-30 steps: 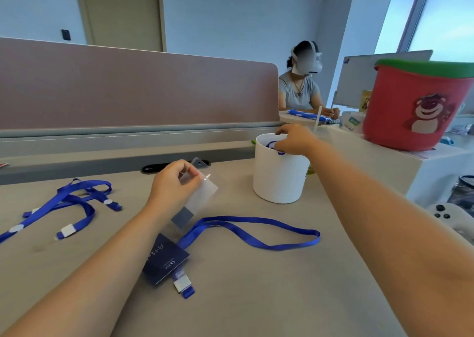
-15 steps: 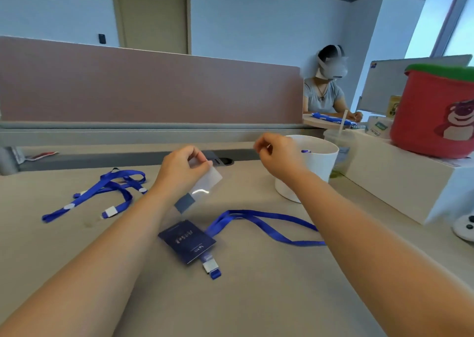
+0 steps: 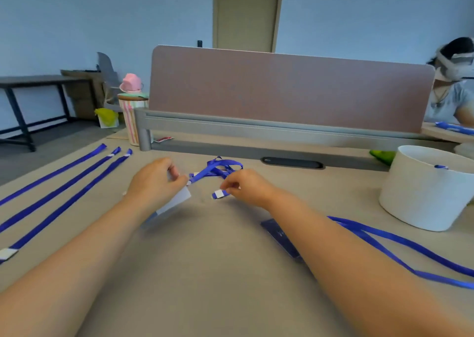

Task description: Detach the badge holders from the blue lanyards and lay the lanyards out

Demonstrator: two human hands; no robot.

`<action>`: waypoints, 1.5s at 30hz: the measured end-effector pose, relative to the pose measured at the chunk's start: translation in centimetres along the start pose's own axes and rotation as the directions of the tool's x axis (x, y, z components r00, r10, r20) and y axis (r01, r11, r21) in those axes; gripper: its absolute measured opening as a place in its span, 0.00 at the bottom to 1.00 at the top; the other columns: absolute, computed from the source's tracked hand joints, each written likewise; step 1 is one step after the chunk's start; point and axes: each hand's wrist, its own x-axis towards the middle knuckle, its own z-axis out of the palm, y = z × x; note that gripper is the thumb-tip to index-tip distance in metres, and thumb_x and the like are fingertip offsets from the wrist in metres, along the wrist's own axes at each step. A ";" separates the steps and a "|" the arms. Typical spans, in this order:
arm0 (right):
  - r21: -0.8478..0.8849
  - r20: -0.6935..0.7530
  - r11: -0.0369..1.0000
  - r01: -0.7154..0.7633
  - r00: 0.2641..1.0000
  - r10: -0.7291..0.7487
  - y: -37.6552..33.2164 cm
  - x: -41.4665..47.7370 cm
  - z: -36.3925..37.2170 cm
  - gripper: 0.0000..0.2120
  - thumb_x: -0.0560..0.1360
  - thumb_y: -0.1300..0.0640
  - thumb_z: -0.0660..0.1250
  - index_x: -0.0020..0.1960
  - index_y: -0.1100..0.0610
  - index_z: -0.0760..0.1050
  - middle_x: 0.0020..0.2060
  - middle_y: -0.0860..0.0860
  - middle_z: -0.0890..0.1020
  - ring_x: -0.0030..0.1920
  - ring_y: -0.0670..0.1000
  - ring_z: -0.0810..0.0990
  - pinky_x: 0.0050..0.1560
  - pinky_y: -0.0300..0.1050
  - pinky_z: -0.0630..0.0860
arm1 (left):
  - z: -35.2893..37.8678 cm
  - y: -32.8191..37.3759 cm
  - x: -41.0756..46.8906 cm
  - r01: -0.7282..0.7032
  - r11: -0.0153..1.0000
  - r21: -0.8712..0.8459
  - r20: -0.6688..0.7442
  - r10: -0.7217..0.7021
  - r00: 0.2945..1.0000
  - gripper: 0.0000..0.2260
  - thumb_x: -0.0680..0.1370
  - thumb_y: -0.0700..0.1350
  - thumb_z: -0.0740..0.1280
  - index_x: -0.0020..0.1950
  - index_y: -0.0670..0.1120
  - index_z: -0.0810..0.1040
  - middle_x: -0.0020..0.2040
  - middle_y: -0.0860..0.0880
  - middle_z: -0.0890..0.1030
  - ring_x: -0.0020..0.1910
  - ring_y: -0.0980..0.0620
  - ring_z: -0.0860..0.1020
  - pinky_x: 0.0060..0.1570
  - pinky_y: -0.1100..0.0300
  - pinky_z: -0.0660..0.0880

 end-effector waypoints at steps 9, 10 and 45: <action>-0.100 0.086 0.993 -0.059 0.994 0.068 -2.3 3.3 3.3 0.10 0.74 0.50 0.66 0.51 0.53 0.79 0.53 0.50 0.81 0.54 0.52 0.78 0.57 0.50 0.75 | -0.5 -2.5 -2.0 -0.098 0.990 0.105 0.086 0.089 0.992 0.10 0.75 0.49 0.67 0.37 0.53 0.68 0.45 0.52 0.74 0.46 0.50 0.74 0.46 0.57 0.72; -0.090 0.079 0.994 -0.061 0.995 0.068 -2.3 3.4 3.4 0.08 0.73 0.50 0.66 0.50 0.52 0.78 0.52 0.49 0.81 0.53 0.52 0.78 0.56 0.50 0.75 | -0.6 -2.5 -2.1 -0.127 0.986 0.107 0.101 0.117 0.988 0.09 0.74 0.50 0.67 0.38 0.53 0.68 0.45 0.52 0.73 0.47 0.50 0.74 0.47 0.57 0.72; 0.319 -0.142 0.918 0.234 0.970 -0.198 -7.5 -0.7 1.6 0.06 0.74 0.60 0.68 0.48 0.58 0.83 0.31 0.42 0.78 0.31 0.42 0.72 0.33 0.29 0.68 | -3.6 -2.6 -4.3 -0.364 0.909 0.202 0.119 0.346 0.931 0.10 0.74 0.55 0.67 0.45 0.53 0.69 0.47 0.57 0.70 0.47 0.57 0.69 0.50 0.64 0.60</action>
